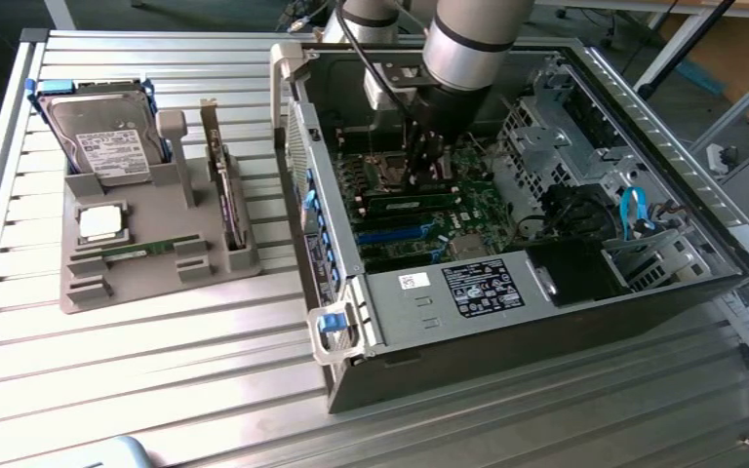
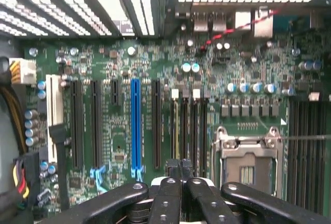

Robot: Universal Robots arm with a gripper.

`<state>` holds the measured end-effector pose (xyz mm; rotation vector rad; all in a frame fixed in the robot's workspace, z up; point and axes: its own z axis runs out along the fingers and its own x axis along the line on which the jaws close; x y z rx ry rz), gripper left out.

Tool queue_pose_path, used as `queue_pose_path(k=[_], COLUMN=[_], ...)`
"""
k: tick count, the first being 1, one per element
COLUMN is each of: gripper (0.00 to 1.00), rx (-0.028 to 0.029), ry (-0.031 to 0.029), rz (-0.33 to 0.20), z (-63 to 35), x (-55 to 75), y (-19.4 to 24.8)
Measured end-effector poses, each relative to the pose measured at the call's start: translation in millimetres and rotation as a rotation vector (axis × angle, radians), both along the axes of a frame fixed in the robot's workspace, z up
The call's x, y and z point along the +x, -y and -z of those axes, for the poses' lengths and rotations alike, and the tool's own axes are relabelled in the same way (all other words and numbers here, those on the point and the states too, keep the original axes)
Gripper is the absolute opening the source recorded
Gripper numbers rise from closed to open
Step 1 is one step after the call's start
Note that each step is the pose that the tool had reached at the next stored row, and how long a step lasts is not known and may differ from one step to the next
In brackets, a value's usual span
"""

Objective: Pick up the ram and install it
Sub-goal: 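Press down the ram until it locks into place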

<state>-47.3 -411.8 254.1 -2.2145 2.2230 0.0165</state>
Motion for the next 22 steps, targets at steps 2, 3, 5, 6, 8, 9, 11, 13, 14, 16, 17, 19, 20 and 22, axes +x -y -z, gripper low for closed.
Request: queue_pose_path(k=[2,3,5,6,8,9,11,13,14,16,17,19,20,22], gripper=[0.10,0.10,0.10,0.10,0.10,0.10,0.10,0.10,0.10,0.10,0.10,0.10,0.10,0.10], rx=[0.0001,0.0001,0.0000,0.0000,0.0000,0.0000,0.0001,0.0000,0.0001,0.0000,-0.0001,0.0001,0.0000,0.0000], ry=[0.0001,0.0000,0.0000,0.0000,0.0000,0.0000,0.0000,0.0000,0.0000,0.0000,0.0000,0.0001,0.0000,0.0000], rz=[0.000,0.000,0.000,0.000,0.000,0.000,0.000,0.000,0.000,0.000,0.000,0.000,0.000,0.000], z=[0.0,0.0,0.0,0.0,0.0,0.0,0.0,0.0,0.0,0.0,0.1,1.4,2.1,3.6], x=[-4.5,-5.9,-8.6,-9.9,-11.9,-13.1,-15.6,-16.6,-16.6,-16.6,-16.6,-16.6,-16.6,-16.6], y=[0.0,0.0,0.0,0.0,0.0,0.0,0.0,0.0,-0.1,0.0,0.0,0.0,0.0,0.0])
